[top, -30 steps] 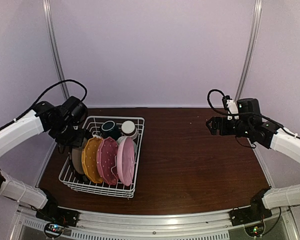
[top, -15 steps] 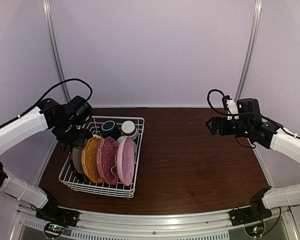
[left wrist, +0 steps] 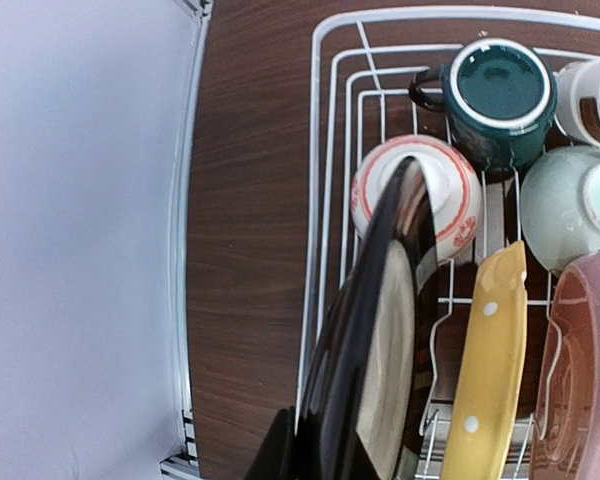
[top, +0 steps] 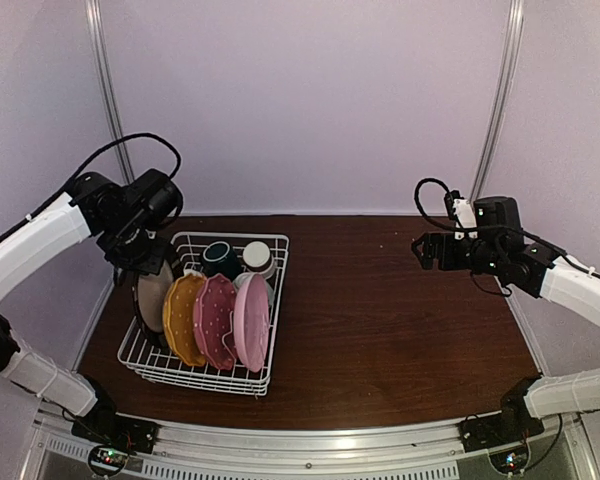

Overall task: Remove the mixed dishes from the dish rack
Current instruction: Grab the plate from the dish rack, then pass from the left arm to the right

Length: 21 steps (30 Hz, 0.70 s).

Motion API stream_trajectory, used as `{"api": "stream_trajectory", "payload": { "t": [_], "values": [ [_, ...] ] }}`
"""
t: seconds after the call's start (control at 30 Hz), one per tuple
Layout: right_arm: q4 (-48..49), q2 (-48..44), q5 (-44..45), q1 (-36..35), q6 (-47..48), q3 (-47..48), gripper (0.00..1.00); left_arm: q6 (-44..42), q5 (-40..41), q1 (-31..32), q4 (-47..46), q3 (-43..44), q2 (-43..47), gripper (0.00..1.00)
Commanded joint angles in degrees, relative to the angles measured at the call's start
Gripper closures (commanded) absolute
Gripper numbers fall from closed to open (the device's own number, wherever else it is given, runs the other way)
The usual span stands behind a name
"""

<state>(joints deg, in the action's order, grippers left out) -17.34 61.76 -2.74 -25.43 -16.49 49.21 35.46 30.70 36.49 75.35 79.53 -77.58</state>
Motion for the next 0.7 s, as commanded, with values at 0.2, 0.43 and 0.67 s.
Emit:
{"api": "stream_trajectory", "payload": {
  "t": [0.2, 0.43, 0.67],
  "values": [
    [-0.58, -0.11, 1.42, -0.50, 0.28, 0.94, 0.00, 0.88, 19.40, -0.89, 8.08, 10.59, -0.30, 1.00],
    [-0.79, -0.64, 1.60, -0.52, 0.28, 1.22, 0.00, -0.19, 23.30, -0.89, 9.32, 14.88, 0.55, 1.00],
    [0.99, -2.22, 0.09, -0.50, 0.08, 1.14, 0.00, -7.55, 20.25, -0.98, -0.43, 19.91, 1.99, 1.00]
  ]
}}
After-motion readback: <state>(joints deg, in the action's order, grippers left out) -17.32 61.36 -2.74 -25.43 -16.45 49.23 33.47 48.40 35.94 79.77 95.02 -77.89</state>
